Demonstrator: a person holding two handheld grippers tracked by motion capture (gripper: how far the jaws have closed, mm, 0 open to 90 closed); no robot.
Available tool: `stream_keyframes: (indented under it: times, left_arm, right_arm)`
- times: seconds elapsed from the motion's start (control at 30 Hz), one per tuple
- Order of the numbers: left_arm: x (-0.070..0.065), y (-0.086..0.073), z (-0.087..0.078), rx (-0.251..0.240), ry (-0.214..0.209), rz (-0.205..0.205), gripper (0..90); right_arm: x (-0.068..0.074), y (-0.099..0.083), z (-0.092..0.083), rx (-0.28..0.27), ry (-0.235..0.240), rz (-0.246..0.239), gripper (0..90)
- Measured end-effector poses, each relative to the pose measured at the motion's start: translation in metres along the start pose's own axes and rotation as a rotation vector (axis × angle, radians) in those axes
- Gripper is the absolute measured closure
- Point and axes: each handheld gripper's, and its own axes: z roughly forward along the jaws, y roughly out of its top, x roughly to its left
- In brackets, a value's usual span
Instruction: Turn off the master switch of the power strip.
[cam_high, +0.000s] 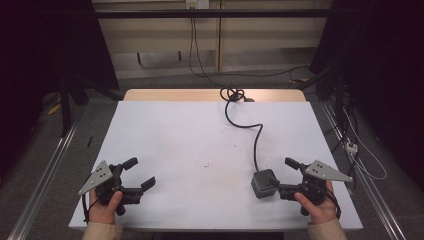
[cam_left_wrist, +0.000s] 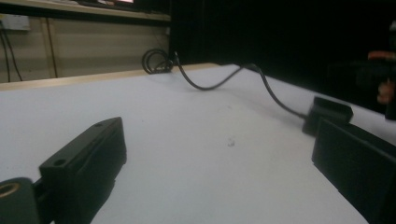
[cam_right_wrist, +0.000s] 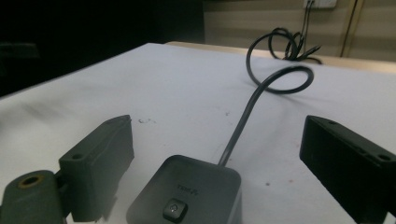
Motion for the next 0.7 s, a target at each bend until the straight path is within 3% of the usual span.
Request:
stream_keyframes:
  times: [0.07,0.1,0.13,0.2,0.37,0.47,0.7]
  left_arm:
    - [0.008,-0.001,-0.001,-0.051,0.012,-0.056,2.8]
    - [0.011,-0.002,0.001,-0.044,0.036,-0.081,2.7]
    - [0.013,-0.004,0.002,-0.028,0.055,-0.074,2.5]
    - [0.014,-0.006,0.004,0.026,0.051,-0.027,3.2]
    - [0.013,-0.006,0.004,0.009,0.062,-0.027,3.1]
    - [0.014,-0.007,0.01,0.036,0.048,-0.011,2.8]
    - [0.014,-0.008,0.015,0.051,0.045,-0.003,2.8]
  right_arm:
    - [0.001,0.0,-0.002,0.017,0.015,-0.108,4.7]
    - [-0.002,-0.002,-0.001,0.017,0.002,-0.076,5.4]
    - [-0.005,-0.004,-0.001,0.01,0.012,-0.037,6.7]
    - [-0.006,-0.006,-0.002,0.03,0.007,-0.066,5.8]
    - [-0.007,-0.01,-0.007,0.021,-0.02,-0.071,5.7]
    - [-0.009,-0.012,-0.01,0.008,-0.027,-0.049,5.5]
    - [-0.009,-0.021,-0.013,0.026,-0.028,-0.054,5.6]
